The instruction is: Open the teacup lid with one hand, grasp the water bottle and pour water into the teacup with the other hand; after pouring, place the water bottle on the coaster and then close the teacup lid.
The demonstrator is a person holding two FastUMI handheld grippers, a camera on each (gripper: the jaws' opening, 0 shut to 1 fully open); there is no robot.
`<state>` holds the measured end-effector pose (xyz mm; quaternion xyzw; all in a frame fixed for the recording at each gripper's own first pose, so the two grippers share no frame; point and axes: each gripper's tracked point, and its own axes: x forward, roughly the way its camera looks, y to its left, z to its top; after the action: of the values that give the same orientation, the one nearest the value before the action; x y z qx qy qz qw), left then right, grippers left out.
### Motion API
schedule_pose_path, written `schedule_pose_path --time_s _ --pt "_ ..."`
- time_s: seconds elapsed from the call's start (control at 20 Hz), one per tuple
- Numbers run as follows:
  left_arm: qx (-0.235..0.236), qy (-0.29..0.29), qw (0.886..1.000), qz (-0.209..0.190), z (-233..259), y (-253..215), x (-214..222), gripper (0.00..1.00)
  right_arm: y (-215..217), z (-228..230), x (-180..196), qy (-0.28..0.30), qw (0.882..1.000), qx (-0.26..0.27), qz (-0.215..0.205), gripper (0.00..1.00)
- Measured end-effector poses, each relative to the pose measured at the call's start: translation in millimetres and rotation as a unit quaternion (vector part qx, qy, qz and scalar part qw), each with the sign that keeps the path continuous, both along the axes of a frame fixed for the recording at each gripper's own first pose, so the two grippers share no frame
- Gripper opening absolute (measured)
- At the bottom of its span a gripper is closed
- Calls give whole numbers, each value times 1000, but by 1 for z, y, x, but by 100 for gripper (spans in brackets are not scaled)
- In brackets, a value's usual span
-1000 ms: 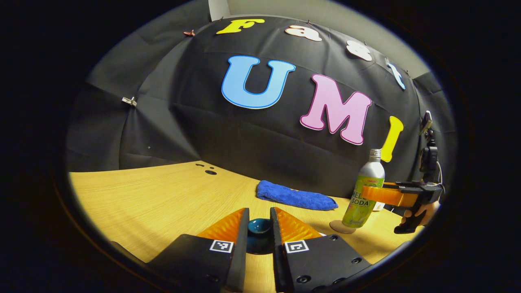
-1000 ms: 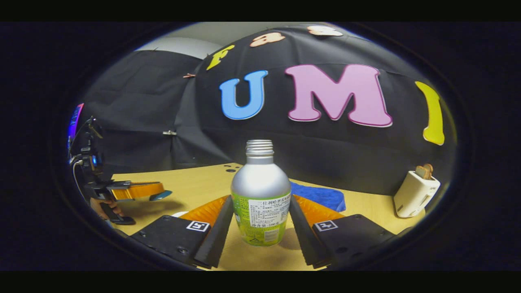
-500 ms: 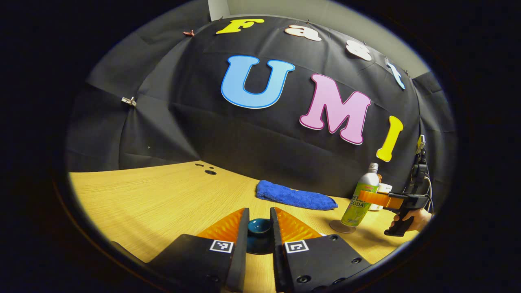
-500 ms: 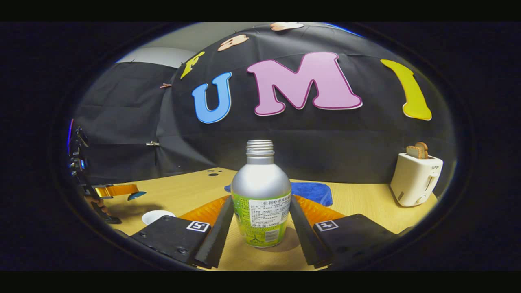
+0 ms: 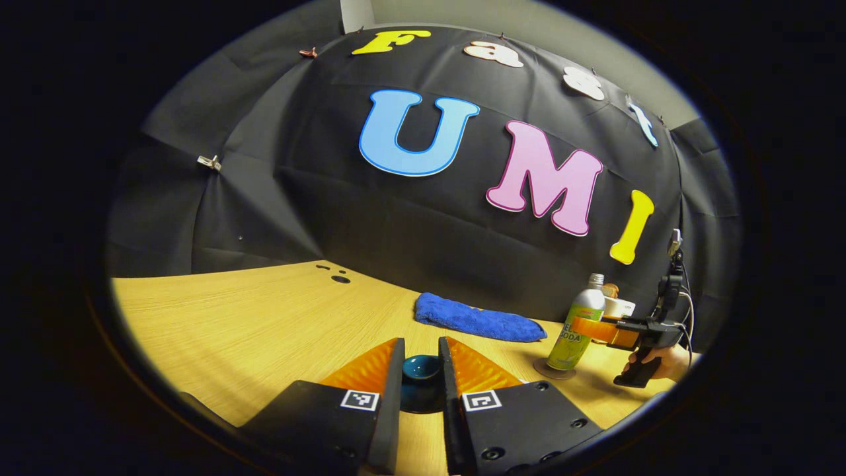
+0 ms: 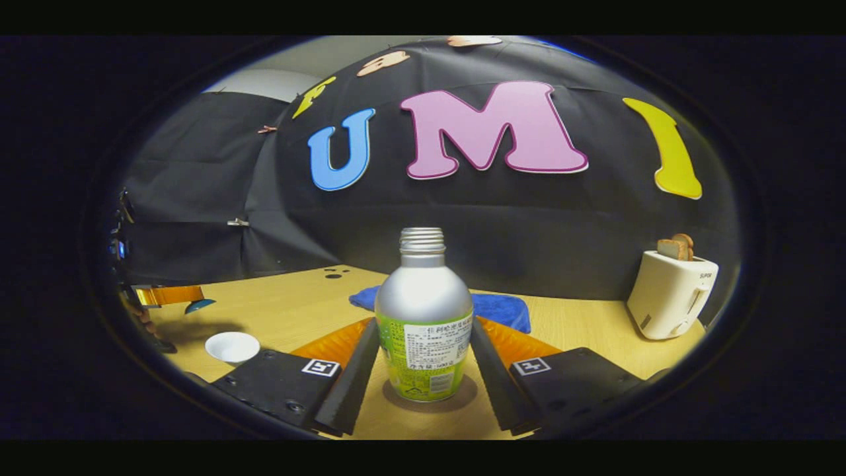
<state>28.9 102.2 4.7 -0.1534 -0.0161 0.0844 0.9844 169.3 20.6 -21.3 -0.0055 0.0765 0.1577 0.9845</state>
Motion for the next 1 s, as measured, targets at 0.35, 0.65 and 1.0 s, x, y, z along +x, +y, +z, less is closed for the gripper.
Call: schedule_pose_path --time_s 0.35,0.65,1.0 --pt "-1 0 1000 0 -1 0 0 31 -6 -10 2 14 1000 6 -6 80" --pt "0 0 1000 0 0 0 -1 31 -7 -16 -5 39 999 24 -2 83" --pt "4 1 1000 -1 0 -2 0 31 -26 -10 -26 54 997 49 -19 89"
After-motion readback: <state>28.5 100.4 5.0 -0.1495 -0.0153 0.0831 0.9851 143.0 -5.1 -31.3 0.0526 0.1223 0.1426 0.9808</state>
